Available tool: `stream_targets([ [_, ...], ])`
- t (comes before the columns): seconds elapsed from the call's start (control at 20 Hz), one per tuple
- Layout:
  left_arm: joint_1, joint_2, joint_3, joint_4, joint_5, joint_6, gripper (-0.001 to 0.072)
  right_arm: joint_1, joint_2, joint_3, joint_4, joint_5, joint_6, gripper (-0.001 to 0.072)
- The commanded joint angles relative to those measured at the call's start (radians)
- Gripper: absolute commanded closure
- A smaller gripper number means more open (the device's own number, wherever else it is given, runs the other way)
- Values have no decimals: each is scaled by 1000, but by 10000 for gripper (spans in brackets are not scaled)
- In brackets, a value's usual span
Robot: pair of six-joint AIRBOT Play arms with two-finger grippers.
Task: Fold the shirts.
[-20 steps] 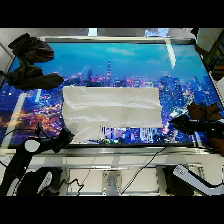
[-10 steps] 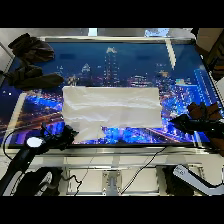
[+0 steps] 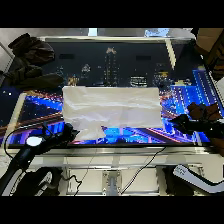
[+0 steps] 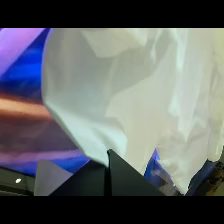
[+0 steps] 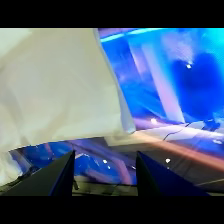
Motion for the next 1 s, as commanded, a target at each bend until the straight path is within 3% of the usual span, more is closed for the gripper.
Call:
stream_targets([
  [0.0,1,-1,0,-27,-17,33,694,19,-84,-1,-3,2,36,274],
  [0.7,1,-1,1,-49,-14,52,694,107,-220,-1,78,-138,56,276],
  [0.8,1,-1,1,-49,-14,56,694,107,-234,-1,109,-140,45,390],
  [0.95,1,-1,1,-48,-13,56,694,114,-245,0,117,-138,14,675],
])
